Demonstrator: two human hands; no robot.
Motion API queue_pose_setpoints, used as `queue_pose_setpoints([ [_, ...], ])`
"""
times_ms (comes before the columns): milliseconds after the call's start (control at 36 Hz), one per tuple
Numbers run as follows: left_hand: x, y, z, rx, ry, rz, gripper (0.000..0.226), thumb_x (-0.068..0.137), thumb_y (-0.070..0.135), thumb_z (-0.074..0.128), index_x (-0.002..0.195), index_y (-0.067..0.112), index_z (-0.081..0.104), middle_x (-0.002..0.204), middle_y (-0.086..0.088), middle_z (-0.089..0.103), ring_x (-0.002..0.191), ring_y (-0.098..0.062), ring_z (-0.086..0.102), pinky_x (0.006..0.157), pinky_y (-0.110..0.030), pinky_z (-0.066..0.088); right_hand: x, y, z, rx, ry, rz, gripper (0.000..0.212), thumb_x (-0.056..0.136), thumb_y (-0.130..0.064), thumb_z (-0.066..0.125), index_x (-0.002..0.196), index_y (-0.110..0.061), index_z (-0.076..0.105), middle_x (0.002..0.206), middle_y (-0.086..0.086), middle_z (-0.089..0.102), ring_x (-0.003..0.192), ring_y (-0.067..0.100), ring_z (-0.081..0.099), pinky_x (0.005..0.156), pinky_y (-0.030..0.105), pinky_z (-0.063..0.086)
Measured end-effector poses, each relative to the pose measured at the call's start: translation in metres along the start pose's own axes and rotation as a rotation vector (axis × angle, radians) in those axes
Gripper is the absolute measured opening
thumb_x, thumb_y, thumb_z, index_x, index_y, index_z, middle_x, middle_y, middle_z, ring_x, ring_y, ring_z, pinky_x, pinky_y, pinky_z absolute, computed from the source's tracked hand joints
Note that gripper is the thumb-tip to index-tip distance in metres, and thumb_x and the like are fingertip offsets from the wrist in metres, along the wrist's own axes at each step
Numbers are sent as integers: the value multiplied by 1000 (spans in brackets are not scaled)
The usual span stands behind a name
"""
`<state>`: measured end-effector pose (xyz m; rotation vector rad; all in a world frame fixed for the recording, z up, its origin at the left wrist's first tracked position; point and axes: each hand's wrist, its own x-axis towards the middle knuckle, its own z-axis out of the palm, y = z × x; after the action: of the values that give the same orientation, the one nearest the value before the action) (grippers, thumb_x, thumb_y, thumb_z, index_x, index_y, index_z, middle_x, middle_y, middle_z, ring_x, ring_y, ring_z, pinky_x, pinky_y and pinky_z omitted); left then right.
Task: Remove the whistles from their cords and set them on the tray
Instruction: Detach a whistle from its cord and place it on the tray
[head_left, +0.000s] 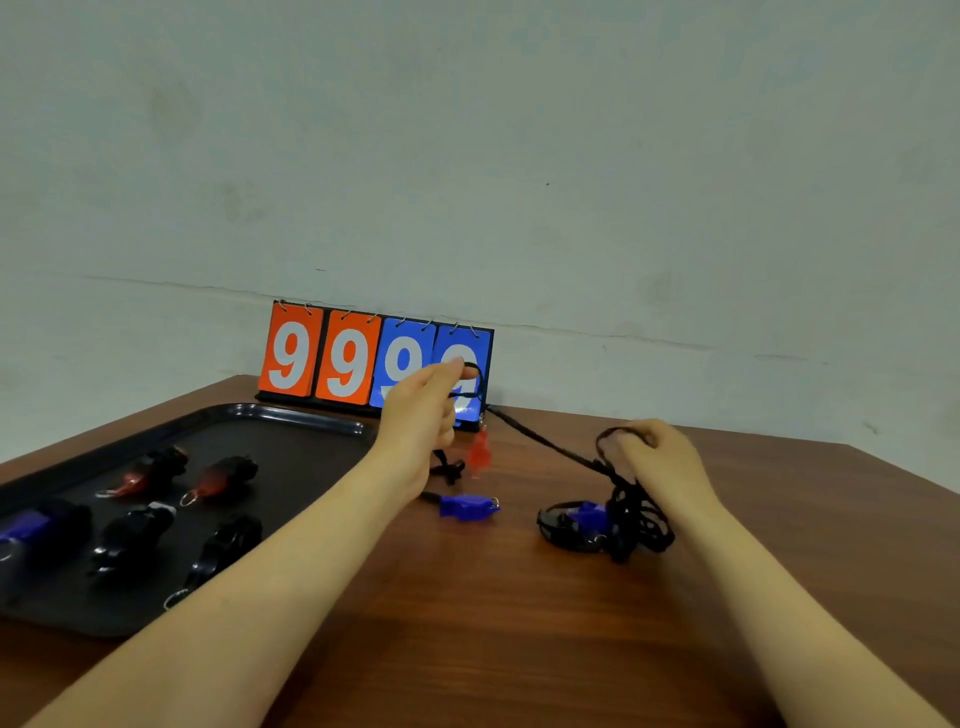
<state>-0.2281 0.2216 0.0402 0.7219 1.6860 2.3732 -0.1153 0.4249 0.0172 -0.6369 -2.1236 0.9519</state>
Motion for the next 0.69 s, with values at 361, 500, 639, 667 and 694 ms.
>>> queue_pose_setpoints([
  [361,-10,-4,11,137,-202,39,21,98,28,50,91,15,65,52,4,30,41,-6,24,39,-17,23,-43,-25,40,-77,-495,-358,23,100,-34,44,99,-26,66,85,-14,64,77,-7,57,79,13,44],
  [500,-4,-7,6,159,-113,28,21,98,29,51,93,16,66,52,5,31,43,-6,24,39,-17,23,-42,-29,36,54,-369,-331,19,96,-34,51,91,-24,67,77,-1,64,67,8,58,68,21,47],
  [639,2,-9,2,215,14,5,21,99,29,50,91,18,66,54,4,34,47,-8,26,42,-18,25,-38,-39,20,214,-236,-337,14,93,-23,59,83,-20,68,60,-24,60,59,-11,54,57,4,40],
  [667,2,-10,1,223,22,-6,21,99,28,50,90,18,66,55,3,34,48,-8,27,42,-19,25,-38,-40,17,248,-225,-323,15,93,-23,58,83,-21,68,58,-24,59,58,-11,53,56,4,40],
  [694,2,-10,0,235,28,-15,21,99,28,50,89,19,65,56,2,34,49,-9,27,43,-20,25,-37,-41,15,302,-216,-305,15,94,-22,58,82,-19,68,55,-22,56,55,-7,51,54,6,40],
])
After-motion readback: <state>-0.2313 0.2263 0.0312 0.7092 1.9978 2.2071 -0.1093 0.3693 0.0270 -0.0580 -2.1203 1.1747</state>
